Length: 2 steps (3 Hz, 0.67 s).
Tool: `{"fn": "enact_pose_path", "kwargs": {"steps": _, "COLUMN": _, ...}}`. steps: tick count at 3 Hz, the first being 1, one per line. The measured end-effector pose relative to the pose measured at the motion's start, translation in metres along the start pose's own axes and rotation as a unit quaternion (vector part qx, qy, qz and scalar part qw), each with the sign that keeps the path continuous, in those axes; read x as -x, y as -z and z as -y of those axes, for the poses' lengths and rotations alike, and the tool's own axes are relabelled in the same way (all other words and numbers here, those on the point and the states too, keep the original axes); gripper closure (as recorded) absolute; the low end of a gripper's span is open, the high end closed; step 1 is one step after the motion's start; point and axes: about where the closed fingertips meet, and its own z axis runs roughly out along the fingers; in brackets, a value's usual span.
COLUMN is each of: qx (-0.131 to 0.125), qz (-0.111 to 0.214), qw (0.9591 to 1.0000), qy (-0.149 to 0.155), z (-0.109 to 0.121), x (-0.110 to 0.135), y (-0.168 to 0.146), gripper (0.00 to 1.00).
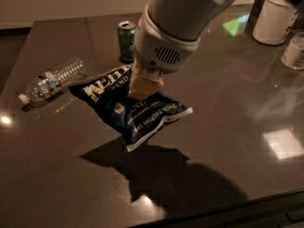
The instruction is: Pick blue chip bag
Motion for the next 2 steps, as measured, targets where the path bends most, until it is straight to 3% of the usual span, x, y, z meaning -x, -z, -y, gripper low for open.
{"fn": "enact_pose_path", "kwargs": {"steps": 1, "qx": -0.012, "qz": 0.006, "qw": 0.9996, "qy": 0.025, "z": -0.002, "x": 0.0148, "y": 0.0274, "gripper": 1.0}}
{"fn": "enact_pose_path", "kwargs": {"steps": 2, "qx": -0.012, "qz": 0.006, "qw": 0.9996, "qy": 0.025, "z": -0.002, "x": 0.0148, "y": 0.0274, "gripper": 1.0}}
